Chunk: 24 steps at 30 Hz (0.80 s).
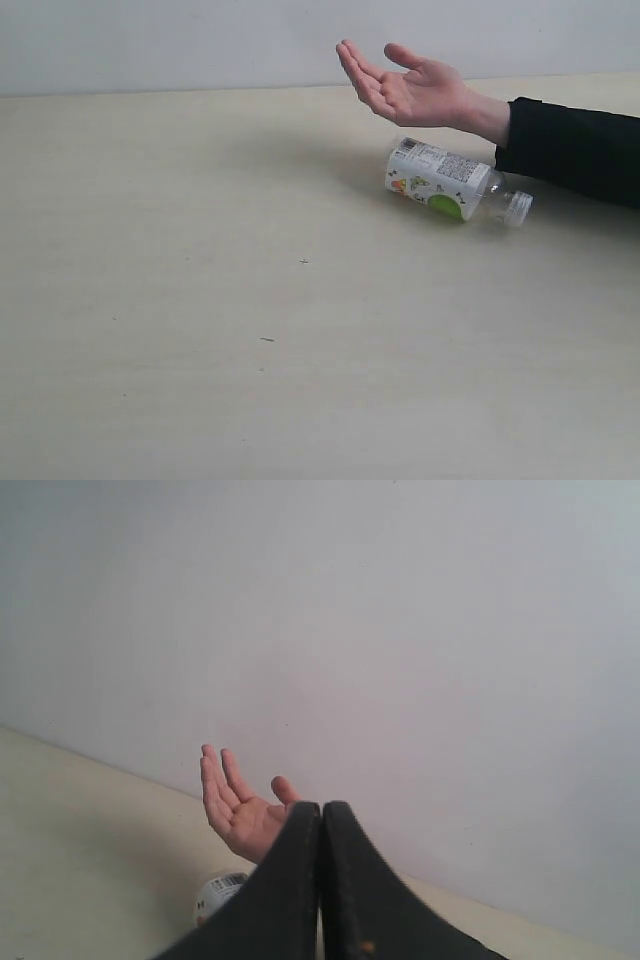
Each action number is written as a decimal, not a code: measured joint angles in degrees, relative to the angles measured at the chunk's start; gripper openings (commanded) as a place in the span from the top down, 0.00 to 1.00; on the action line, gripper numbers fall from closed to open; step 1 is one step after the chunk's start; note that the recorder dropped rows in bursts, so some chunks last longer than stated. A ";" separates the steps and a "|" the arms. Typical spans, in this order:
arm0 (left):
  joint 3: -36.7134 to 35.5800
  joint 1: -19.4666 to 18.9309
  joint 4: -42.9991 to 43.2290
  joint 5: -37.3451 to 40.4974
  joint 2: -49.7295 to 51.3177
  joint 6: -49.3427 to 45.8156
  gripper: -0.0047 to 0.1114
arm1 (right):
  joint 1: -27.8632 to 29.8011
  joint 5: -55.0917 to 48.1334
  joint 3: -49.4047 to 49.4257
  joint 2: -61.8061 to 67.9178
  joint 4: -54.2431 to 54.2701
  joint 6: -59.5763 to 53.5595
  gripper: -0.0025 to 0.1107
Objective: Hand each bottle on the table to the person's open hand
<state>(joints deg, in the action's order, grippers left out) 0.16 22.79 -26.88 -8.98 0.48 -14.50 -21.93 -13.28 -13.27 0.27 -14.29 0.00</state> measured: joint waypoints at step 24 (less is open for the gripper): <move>0.00 -11.25 -0.43 13.08 0.00 4.11 0.96 | 0.00 -0.59 0.00 0.00 -0.02 0.00 0.98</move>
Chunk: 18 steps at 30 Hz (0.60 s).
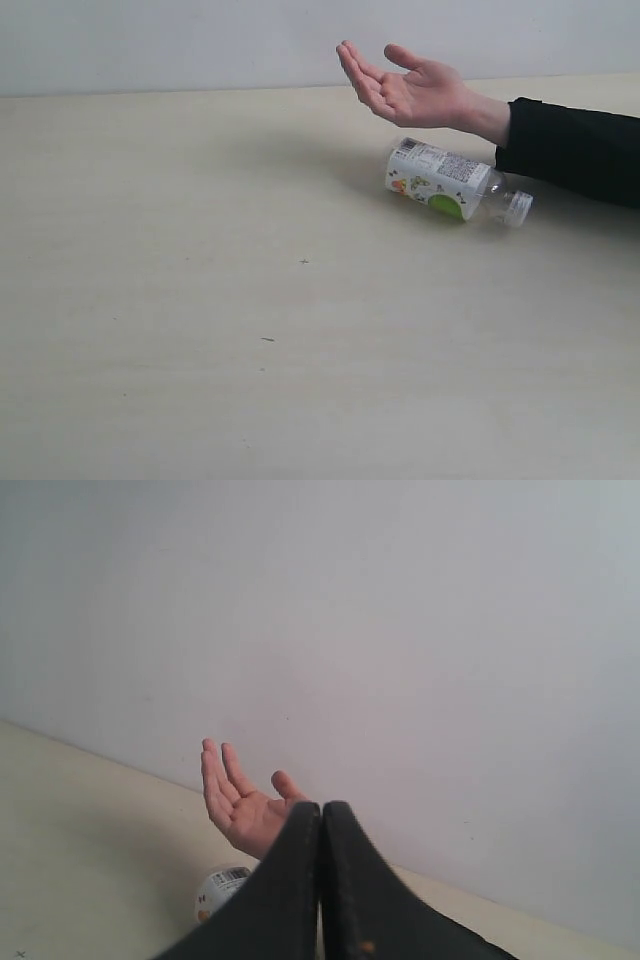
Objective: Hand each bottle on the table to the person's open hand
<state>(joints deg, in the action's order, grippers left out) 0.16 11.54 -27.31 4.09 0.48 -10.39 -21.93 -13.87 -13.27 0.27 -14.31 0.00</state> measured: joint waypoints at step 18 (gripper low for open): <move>0.00 0.00 0.00 0.35 0.00 0.00 0.96 | 0.00 0.00 0.00 0.00 0.00 0.00 0.98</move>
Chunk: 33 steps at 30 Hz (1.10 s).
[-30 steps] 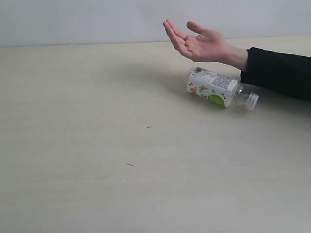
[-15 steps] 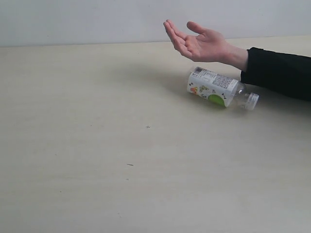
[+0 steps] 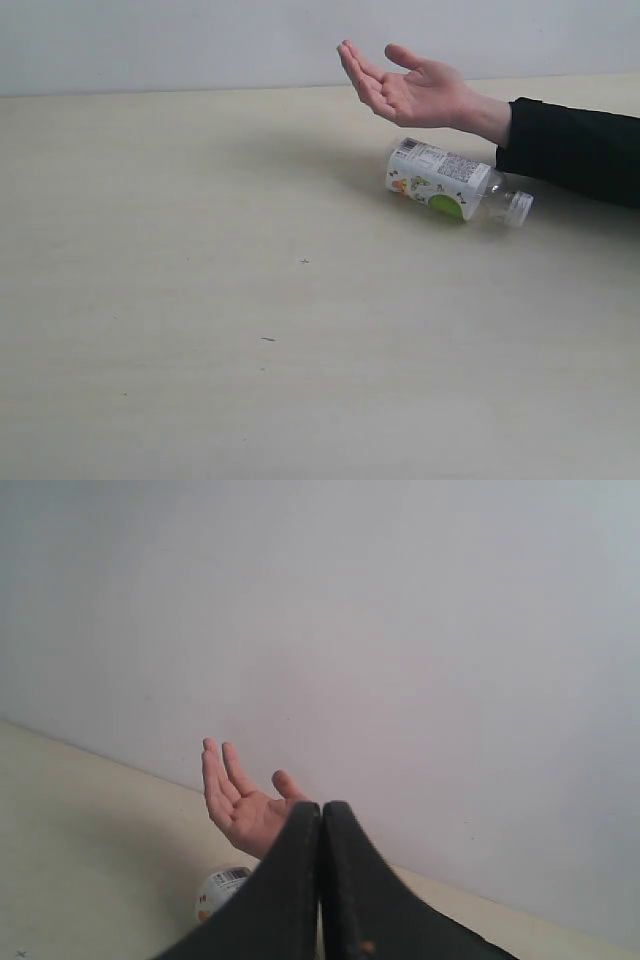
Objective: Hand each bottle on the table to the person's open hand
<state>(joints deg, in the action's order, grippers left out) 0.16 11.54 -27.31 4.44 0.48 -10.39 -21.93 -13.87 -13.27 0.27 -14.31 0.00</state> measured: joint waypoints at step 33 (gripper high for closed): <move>0.00 0.00 0.00 0.10 0.00 0.00 0.96 | 0.00 -43.13 -46.59 67.68 4.56 -7.91 0.98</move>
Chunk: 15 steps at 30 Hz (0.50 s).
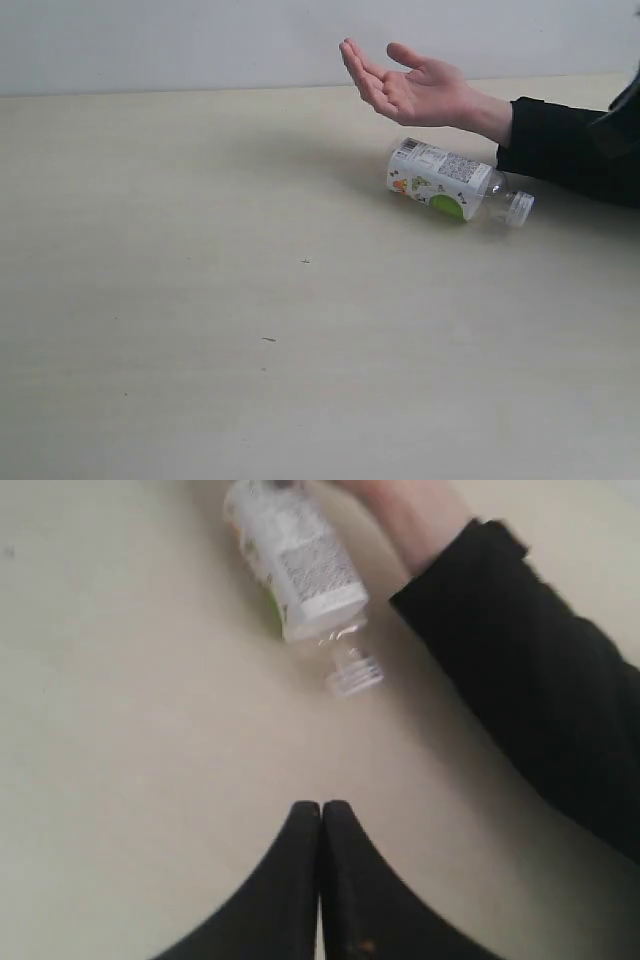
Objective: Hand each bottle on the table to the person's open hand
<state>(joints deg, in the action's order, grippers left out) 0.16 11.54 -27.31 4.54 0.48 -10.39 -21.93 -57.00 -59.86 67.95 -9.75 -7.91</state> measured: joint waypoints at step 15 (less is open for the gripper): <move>0.00 0.00 0.00 0.00 0.00 0.00 0.96 | 0.00 1.01 -17.68 33.33 -1.79 -14.25 0.95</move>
<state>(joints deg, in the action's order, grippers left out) 0.16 11.54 -27.31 4.54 0.48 -10.39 -21.93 -55.99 -77.54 101.29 -11.54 -22.17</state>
